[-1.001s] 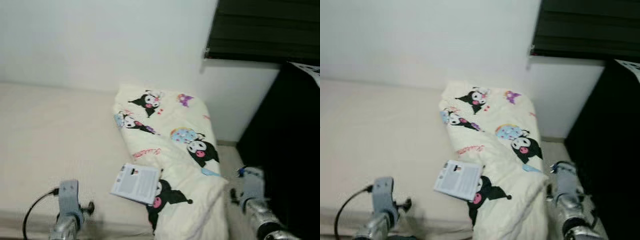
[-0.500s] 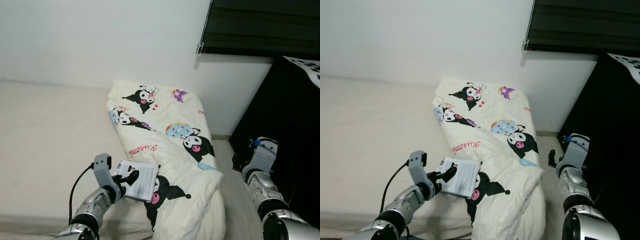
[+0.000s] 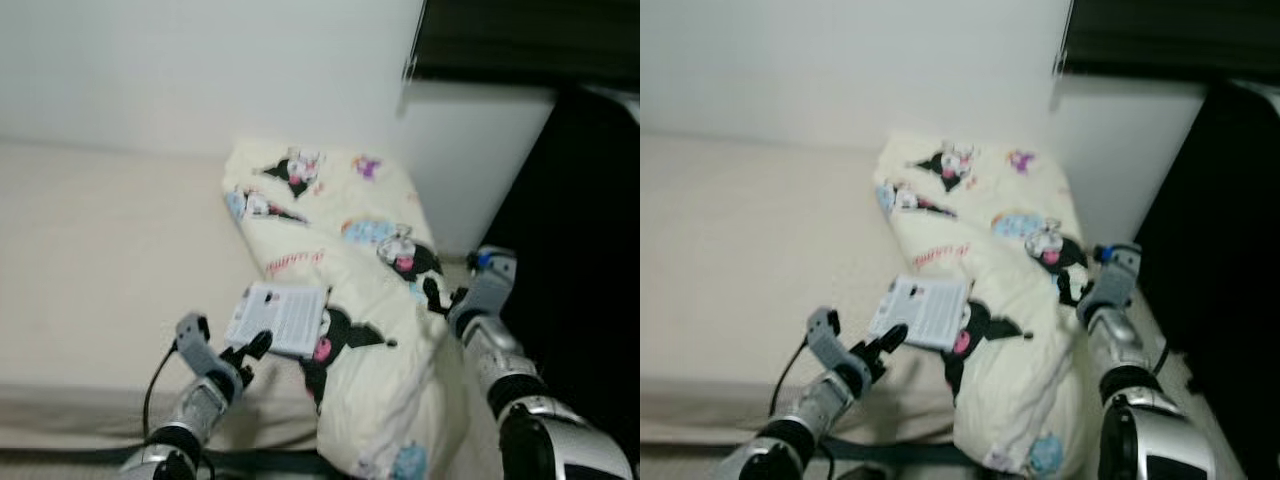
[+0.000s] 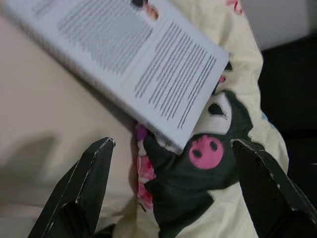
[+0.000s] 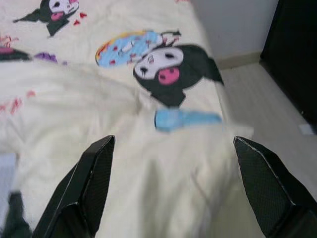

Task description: Clean up the room

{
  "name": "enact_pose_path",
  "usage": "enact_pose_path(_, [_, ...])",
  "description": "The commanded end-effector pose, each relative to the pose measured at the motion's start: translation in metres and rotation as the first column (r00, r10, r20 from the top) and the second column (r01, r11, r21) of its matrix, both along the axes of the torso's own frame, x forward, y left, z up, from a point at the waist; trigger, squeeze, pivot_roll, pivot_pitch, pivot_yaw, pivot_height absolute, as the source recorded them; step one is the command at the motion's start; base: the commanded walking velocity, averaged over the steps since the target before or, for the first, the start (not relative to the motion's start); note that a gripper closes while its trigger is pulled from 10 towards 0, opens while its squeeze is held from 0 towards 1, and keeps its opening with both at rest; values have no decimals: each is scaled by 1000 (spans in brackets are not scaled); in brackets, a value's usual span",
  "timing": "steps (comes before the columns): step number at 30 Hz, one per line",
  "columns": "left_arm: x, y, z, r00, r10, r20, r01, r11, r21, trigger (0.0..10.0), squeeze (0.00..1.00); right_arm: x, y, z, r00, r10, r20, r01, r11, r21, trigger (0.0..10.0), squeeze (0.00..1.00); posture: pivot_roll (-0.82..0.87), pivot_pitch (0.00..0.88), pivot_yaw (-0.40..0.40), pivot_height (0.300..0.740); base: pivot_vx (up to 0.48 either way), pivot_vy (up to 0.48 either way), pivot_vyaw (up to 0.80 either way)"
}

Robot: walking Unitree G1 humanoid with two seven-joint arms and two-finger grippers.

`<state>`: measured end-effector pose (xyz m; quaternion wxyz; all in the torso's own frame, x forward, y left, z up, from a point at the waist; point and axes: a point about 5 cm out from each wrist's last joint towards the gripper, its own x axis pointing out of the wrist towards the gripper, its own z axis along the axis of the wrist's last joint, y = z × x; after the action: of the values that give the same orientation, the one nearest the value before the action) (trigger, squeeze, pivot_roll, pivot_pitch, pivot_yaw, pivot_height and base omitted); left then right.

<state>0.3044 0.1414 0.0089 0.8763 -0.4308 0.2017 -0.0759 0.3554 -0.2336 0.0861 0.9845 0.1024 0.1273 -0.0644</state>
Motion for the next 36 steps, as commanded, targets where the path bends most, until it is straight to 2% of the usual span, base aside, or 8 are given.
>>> enact_pose_path(1, [5,-7,6,1000,-6,29,7,999,-49,10000,0,2,2,3,1000,12,21,-12,1000,-1,10000,0,-78,0,-76,575,0,0,0])
enact_pose_path(7, [11,-9,14,998,13,55,-7,994,-109,10000,0,2,3,3,999,26,27,-26,1000,3,10000,0,-79,0,-70,555,0,0,0])
enact_pose_path(8, [12,-10,16,998,19,55,-11,991,-135,10000,1000,2,4,4,999,30,31,-31,1000,6,10000,0,-81,0,-66,550,0,0,0])
enact_pose_path(29, [8,-2,8,983,175,-51,-180,974,-137,10000,1000,-2,12,14,984,83,155,-86,996,15,10000,0,-106,152,-46,481,0,0,0])
enact_pose_path(31, [10,0,9,979,194,-53,-200,968,-150,10000,831,-3,14,15,982,91,165,-96,995,24,10000,0,-115,167,-42,481,0,0,0])
enact_pose_path(32, [11,1,11,977,209,-52,-214,963,-164,10000,365,-3,16,15,981,97,169,-103,994,31,10000,0,-115,167,-42,481,0,0,0])
enact_pose_path(34, [18,2,19,973,231,-24,-231,951,-203,10000,0,-6,22,11,981,118,156,-127,991,49,10000,0,-120,178,-41,481,0,0,0])
enact_pose_path(36, [22,0,24,973,230,-8,-226,950,-215,10000,0,-10,26,3,983,135,126,-144,987,66,10000,0,-118,176,-39,481,0,0,0])
